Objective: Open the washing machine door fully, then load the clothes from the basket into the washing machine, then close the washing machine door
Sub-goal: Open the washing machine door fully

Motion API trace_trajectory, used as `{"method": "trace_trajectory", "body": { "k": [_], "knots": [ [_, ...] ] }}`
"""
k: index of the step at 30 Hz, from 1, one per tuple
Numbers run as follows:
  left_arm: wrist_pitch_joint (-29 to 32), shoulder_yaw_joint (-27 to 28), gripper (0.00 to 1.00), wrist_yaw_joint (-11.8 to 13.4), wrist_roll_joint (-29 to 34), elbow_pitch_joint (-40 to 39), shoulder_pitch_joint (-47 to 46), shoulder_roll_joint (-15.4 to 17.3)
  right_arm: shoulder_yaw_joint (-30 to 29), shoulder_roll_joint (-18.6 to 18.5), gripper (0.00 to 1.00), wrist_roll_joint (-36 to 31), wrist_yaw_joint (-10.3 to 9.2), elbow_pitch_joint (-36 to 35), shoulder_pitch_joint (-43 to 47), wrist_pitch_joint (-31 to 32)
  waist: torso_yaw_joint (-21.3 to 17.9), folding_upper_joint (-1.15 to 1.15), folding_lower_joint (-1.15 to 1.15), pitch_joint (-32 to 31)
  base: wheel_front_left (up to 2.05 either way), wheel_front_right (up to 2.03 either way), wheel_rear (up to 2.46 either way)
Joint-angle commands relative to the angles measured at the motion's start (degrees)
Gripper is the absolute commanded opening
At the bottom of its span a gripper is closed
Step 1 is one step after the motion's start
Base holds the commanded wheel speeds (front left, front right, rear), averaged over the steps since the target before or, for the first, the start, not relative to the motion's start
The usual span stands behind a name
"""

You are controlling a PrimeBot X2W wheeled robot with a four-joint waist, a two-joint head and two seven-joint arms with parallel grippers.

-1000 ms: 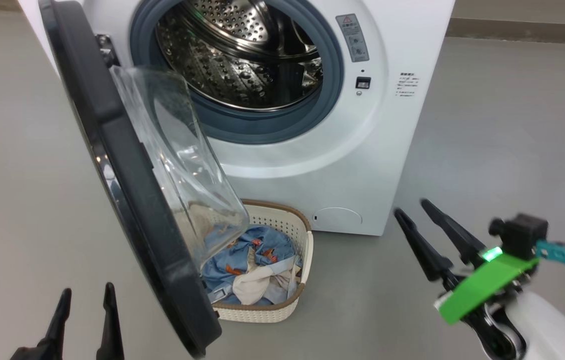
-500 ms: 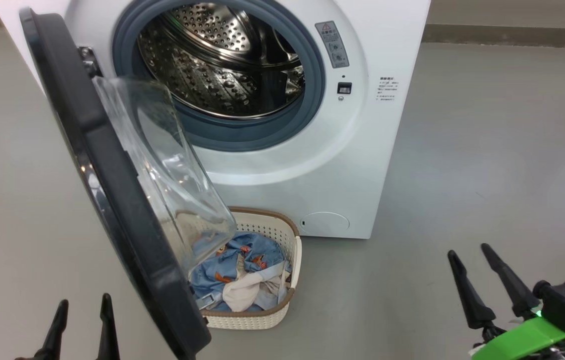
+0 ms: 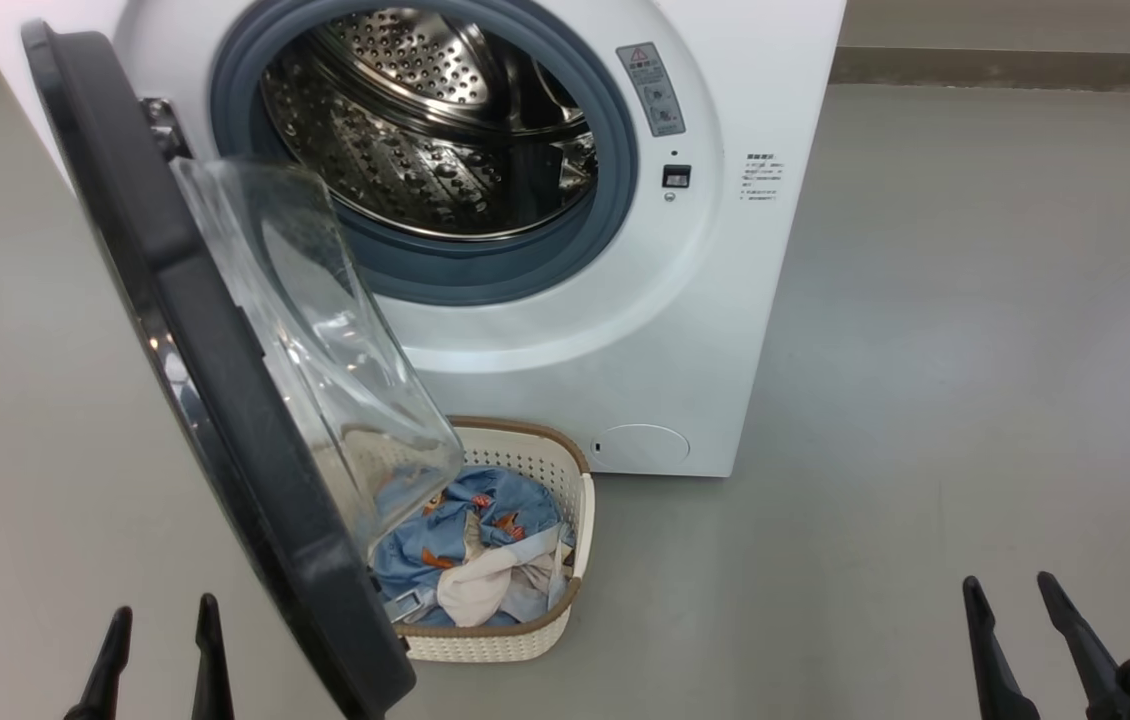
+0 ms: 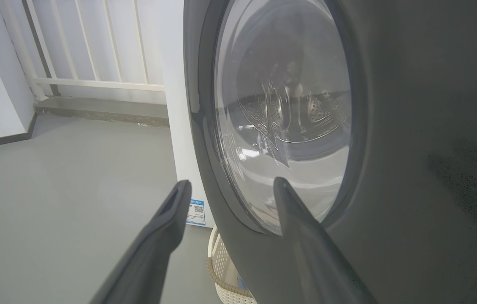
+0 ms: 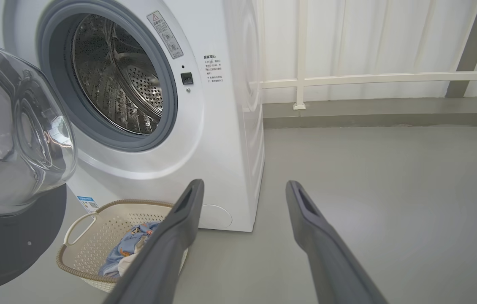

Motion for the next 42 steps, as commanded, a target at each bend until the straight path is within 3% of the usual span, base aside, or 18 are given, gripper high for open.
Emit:
{"method": "trace_trajectory", "body": {
  "k": [1,22,23,25,36,42],
  "knots": [
    [-0.4,2.2,1.0,0.2,0.0,-1.2,-0.4,0.7,0.1,-0.3,1.0,-1.3,0.09,-1.3,-0.5,-0.7,-0.6,0.0,0.0,-0.1,0.0,0.0,0.0],
    [-0.4,2.9,1.0,-0.3,0.1,-0.9,-0.1,0.7,-2.2,0.5,1.0,-3.8,0.09,-0.8,-0.7,-0.7,-0.3,0.0,0.0,0.4,0.0,0.0,0.0],
    [-0.4,2.8,0.6,-0.3,0.0,-0.7,-0.1,0.7,-2.2,0.4,1.0,-3.8,0.09,-0.8,-0.7,-0.7,-0.3,0.0,0.0,0.5,0.0,0.0,0.0],
    [-0.4,2.7,0.0,-0.5,-0.3,-0.3,-0.1,0.7,-2.1,0.3,1.0,-3.8,0.09,-0.7,-0.7,-0.7,-0.2,0.0,0.0,0.5,0.0,0.0,0.0],
    [-0.4,3.7,0.0,-1.0,-1.9,1.0,-0.3,0.7,-1.7,0.1,1.0,-3.8,0.09,-0.7,-0.6,-0.7,0.2,0.0,0.0,0.6,0.0,0.0,0.0],
    [-0.4,9.9,0.0,2.8,-3.9,-4.0,-2.3,0.7,-1.9,0.2,1.0,-3.9,0.09,-0.9,-0.6,-0.7,0.4,0.0,0.0,0.6,0.0,0.0,0.0]
  ]
}}
